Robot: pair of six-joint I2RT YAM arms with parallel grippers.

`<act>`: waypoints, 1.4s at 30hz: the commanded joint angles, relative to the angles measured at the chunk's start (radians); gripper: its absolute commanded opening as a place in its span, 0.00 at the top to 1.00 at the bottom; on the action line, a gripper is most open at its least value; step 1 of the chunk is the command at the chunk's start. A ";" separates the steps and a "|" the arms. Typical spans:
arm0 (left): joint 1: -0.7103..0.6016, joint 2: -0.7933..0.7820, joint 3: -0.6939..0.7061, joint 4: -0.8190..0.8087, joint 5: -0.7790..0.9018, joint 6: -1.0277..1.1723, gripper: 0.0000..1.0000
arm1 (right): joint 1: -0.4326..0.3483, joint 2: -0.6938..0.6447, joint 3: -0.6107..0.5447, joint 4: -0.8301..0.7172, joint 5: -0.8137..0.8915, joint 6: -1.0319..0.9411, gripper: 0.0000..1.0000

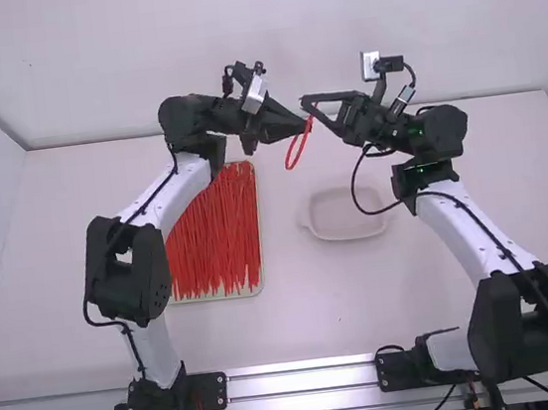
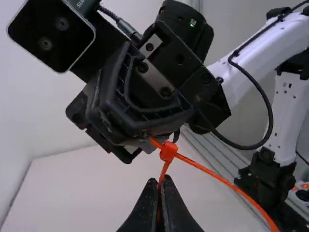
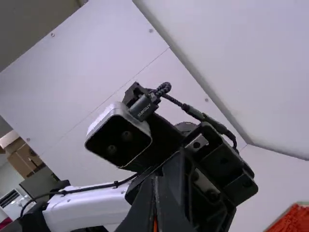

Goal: Fasten the cable tie

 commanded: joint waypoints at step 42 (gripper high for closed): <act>-0.013 -0.016 -0.339 0.004 -0.037 0.155 0.98 | -0.027 -0.005 0.169 0.004 0.009 0.003 1.00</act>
